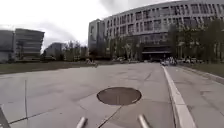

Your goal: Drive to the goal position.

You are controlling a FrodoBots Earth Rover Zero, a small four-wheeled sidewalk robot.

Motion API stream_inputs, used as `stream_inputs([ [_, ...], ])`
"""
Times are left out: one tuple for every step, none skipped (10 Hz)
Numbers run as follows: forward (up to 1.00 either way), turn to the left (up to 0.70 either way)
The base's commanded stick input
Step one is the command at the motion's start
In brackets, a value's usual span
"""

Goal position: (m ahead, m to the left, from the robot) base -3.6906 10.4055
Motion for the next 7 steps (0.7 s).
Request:
stream_inputs([
  [0.7,0.36],
  [0.7,0.36],
  [0.7,0.36],
  [0.7,0.36],
  [0.7,0.36],
  [0.7,0.36],
  [0.7,0.36],
])
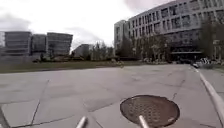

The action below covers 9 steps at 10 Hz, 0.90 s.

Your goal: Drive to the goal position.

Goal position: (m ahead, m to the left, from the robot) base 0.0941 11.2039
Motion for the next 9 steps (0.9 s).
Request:
stream_inputs([
  [0.7,0.36],
  [0.7,0.36],
  [0.7,0.36],
  [0.7,0.36],
  [0.7,0.36],
  [0.7,0.36],
  [0.7,0.36],
  [0.7,0.36],
  [0.7,0.36],
])
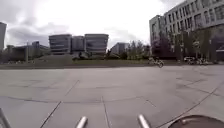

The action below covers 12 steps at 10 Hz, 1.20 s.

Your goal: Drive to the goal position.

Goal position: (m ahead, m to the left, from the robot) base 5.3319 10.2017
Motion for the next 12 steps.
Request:
stream_inputs([
  [0.7,0.36],
  [0.7,0.36],
  [0.7,0.36],
  [0.7,0.36],
  [0.7,0.36],
  [0.7,0.36],
  [0.7,0.36],
  [0.7,0.36],
  [0.7,0.36],
  [0.7,0.36],
  [0.7,0.36],
  [0.7,0.36],
])
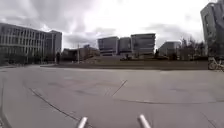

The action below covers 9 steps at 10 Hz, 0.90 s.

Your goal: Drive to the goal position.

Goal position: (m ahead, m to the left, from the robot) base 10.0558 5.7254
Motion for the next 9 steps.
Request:
stream_inputs([
  [0.7,0.36],
  [0.7,0.36],
  [0.7,0.36],
  [0.7,0.36],
  [0.7,0.36],
  [0.7,0.36],
  [0.7,0.36],
  [0.7,0.36],
  [0.7,0.36],
])
